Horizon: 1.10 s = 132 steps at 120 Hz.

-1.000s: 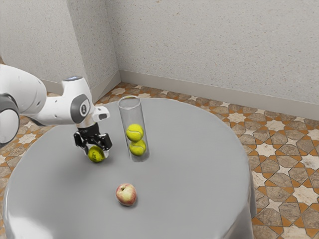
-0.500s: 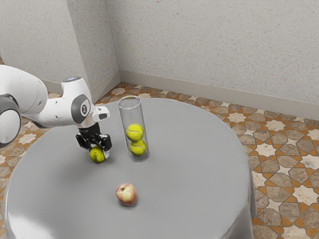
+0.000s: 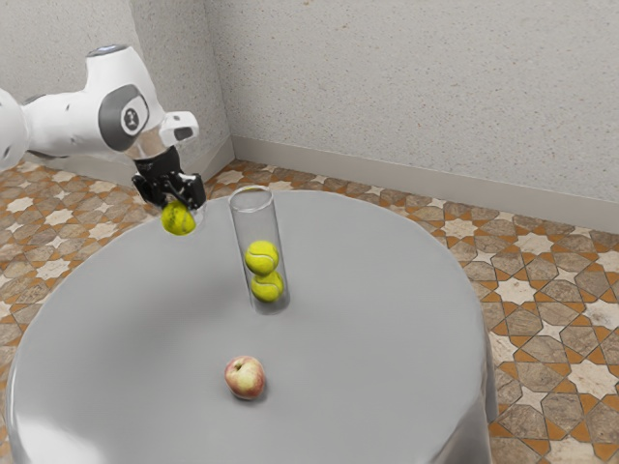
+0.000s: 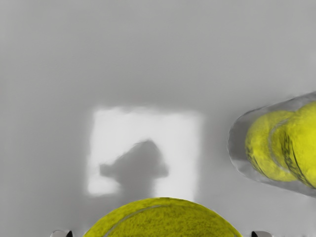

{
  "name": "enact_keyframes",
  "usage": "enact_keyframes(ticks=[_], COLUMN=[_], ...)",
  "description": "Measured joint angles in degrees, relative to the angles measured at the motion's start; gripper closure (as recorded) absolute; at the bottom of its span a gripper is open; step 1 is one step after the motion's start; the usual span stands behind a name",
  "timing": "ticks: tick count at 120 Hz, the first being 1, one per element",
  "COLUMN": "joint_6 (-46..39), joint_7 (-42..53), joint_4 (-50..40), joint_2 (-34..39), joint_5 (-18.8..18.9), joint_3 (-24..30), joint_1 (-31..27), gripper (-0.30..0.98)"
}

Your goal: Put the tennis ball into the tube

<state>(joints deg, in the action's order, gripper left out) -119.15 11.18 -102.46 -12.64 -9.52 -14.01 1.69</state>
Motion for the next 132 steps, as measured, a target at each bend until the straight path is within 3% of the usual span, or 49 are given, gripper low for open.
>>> enact_keyframes(ticks=[25,46,100,132], joint_6=[14.60,21.05,24.64,24.31], joint_7=[-5.81,-10.46,-18.76,-21.78], joint_4=[14.79,22.77,32.62,30.83], joint_2=[-0.30,-4.57,-12.96,-11.04], joint_5=[5.06,6.93,7.34,6.65], joint_3=[3.98,6.47,8.49,8.48], joint_1=[0.78,2.93,3.93,3.95], gripper=[0.30,0.29,0.30,0.09])
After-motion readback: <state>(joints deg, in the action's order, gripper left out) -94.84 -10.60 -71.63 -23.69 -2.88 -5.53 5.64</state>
